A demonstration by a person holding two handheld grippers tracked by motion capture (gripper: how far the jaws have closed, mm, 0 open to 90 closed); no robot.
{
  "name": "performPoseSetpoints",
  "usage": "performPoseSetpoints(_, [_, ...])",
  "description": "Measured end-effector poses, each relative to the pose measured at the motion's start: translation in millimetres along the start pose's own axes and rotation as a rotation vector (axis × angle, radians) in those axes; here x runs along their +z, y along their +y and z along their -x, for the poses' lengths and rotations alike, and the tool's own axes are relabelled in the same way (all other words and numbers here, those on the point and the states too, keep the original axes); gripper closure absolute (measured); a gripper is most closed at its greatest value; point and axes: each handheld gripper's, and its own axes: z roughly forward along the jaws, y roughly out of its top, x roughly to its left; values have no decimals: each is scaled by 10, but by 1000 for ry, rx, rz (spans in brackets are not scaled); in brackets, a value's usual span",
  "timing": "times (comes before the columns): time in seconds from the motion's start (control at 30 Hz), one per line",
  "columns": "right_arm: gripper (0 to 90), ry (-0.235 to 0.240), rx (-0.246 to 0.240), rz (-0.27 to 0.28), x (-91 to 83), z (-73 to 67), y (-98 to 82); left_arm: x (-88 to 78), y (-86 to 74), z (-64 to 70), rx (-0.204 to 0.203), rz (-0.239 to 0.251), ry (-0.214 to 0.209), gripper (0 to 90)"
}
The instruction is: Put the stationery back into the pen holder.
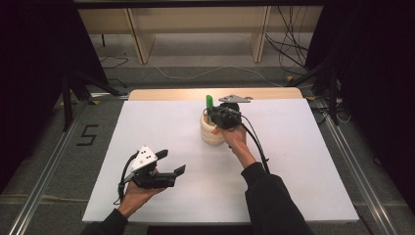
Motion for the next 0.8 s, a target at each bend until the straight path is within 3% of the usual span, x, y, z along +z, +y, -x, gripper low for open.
performPoseSetpoints(0.47, [760,-7,-23,-24,-24,18,-25,-1,5,-2,-6,1,-2,157])
performPoseSetpoints(0.5, [733,-8,-27,-27,-26,21,-27,-2,5,-1,-5,1,-1,157])
performPoseSetpoints(0.6, [466,14,-37,-38,-42,28,-4,0,3,-4,-7,0,0,157])
performPoseSetpoints(0.67, [402,-10,-55,-30,-80,16,17,-1,4,-7,-8,2,0,157])
performPoseSetpoints(0.8, [348,-9,-69,-3,-169,28,67,-1,6,-7,-6,2,2,157])
